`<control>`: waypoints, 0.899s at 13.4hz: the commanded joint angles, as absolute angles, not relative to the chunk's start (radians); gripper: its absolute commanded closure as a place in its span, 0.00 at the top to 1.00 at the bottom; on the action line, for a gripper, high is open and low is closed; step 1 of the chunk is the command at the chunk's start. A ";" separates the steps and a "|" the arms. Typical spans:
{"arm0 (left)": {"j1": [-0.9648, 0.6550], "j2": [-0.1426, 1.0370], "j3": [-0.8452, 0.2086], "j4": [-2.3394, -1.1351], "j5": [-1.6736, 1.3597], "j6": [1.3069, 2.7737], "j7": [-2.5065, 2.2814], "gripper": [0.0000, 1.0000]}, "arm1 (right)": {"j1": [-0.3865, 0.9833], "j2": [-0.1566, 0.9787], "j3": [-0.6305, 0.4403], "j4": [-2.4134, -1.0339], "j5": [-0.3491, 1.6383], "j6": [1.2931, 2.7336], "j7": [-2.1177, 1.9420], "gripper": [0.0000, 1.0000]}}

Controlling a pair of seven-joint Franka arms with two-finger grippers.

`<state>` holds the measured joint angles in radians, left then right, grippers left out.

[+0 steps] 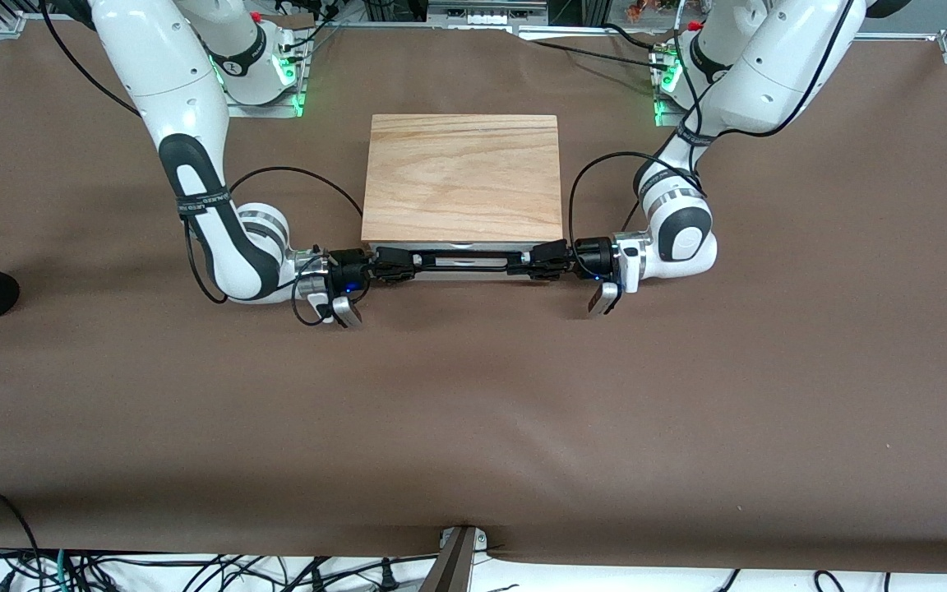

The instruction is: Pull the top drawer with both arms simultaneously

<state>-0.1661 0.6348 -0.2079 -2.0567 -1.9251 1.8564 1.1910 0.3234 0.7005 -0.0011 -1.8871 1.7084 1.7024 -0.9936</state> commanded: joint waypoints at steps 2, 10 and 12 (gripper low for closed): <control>-0.199 0.641 -0.229 -2.097 -1.950 1.833 1.238 0.36 | 0.272 0.689 0.002 -1.873 1.715 1.637 -0.974 0.01; -0.230 0.644 -0.227 -2.098 -1.974 1.839 1.239 0.00 | 0.270 0.689 0.002 -1.868 1.713 1.635 -0.974 0.01; -0.230 0.644 -0.227 -2.098 -1.974 1.841 1.239 0.00 | 0.270 0.689 0.002 -1.864 1.715 1.635 -0.974 0.01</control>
